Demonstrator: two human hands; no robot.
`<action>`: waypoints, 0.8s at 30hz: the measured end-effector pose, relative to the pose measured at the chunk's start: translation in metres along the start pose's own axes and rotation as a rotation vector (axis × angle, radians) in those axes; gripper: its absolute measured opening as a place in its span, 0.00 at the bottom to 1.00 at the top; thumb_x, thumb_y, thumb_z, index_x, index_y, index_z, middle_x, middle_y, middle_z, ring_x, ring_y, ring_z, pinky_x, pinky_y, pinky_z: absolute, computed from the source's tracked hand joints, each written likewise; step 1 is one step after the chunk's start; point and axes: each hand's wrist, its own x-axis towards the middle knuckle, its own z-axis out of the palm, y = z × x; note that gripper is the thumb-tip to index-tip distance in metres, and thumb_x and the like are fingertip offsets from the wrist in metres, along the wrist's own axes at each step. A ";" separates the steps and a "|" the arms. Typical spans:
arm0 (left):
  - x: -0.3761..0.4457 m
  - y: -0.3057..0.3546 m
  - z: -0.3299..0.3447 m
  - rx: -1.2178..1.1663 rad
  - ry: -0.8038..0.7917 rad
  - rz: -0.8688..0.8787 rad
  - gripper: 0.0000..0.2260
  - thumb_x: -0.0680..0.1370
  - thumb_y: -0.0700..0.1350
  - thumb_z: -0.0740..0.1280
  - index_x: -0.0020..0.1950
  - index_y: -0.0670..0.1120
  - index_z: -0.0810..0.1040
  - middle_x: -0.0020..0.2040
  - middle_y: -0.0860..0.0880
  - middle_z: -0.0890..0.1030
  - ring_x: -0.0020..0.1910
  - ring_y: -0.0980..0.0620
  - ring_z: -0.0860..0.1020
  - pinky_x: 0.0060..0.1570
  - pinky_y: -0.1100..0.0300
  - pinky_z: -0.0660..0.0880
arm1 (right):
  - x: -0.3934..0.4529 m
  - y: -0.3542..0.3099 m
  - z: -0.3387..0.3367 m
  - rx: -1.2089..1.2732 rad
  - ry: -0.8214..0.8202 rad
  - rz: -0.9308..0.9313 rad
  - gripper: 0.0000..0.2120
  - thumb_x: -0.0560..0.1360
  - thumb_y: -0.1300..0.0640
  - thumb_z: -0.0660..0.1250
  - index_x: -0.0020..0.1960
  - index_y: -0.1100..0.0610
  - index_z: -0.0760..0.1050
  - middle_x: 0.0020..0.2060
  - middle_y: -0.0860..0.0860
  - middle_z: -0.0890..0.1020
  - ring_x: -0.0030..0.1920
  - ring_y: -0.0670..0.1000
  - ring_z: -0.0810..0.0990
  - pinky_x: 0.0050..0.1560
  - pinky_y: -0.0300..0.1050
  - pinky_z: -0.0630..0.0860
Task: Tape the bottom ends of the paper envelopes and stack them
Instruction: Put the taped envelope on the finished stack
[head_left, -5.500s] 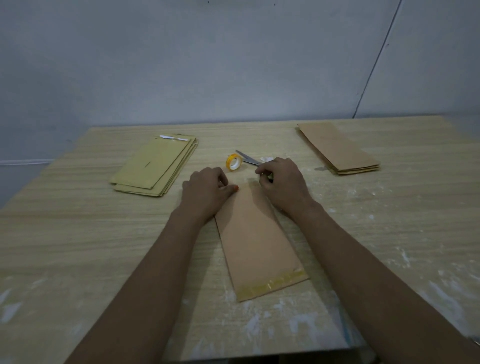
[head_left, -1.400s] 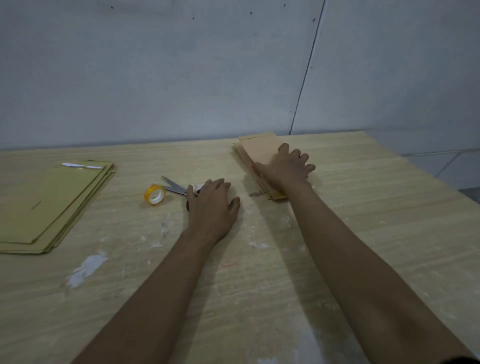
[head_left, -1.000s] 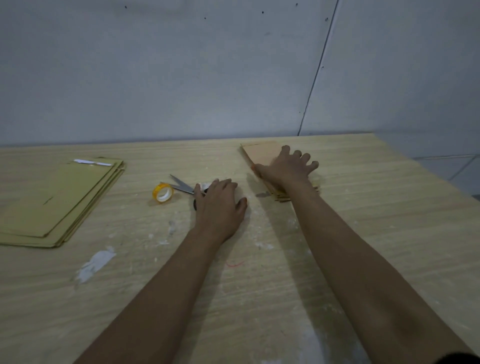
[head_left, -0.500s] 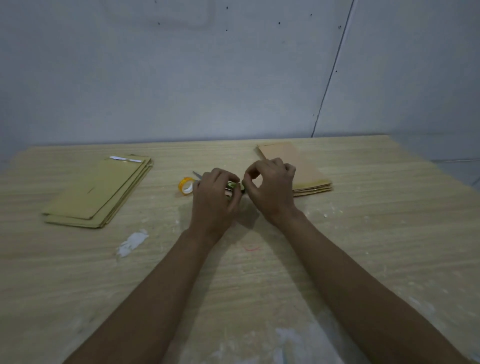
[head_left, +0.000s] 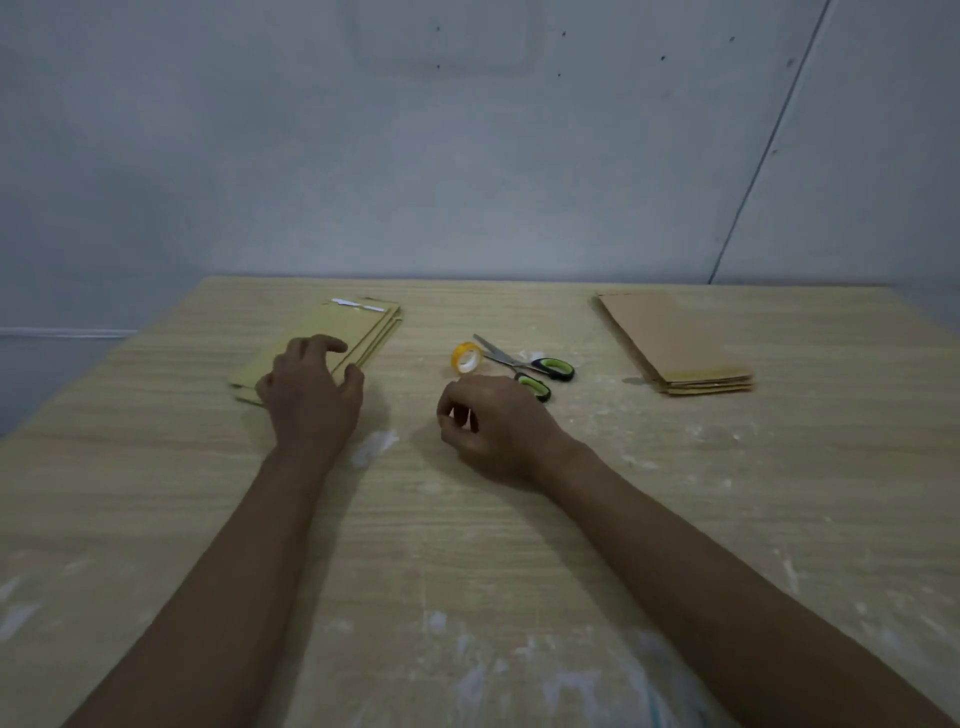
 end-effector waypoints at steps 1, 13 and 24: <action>0.002 -0.008 -0.003 0.040 -0.034 -0.060 0.12 0.74 0.45 0.68 0.57 0.48 0.79 0.59 0.44 0.78 0.60 0.39 0.75 0.62 0.44 0.64 | 0.003 -0.005 0.005 0.003 -0.034 -0.008 0.02 0.72 0.56 0.68 0.41 0.54 0.78 0.35 0.48 0.80 0.35 0.50 0.77 0.34 0.47 0.73; 0.001 -0.017 0.001 0.195 -0.122 -0.218 0.20 0.74 0.48 0.70 0.65 0.51 0.74 0.66 0.45 0.72 0.64 0.42 0.72 0.66 0.45 0.56 | 0.002 -0.012 0.022 0.154 -0.119 0.108 0.02 0.73 0.57 0.69 0.44 0.54 0.81 0.37 0.47 0.75 0.36 0.47 0.75 0.40 0.48 0.75; -0.006 0.005 -0.014 -0.138 0.090 -0.156 0.12 0.76 0.42 0.65 0.59 0.48 0.76 0.38 0.56 0.78 0.50 0.47 0.80 0.62 0.50 0.58 | -0.002 -0.013 0.020 0.270 -0.100 0.192 0.07 0.73 0.60 0.69 0.51 0.54 0.80 0.35 0.44 0.76 0.35 0.43 0.75 0.39 0.44 0.73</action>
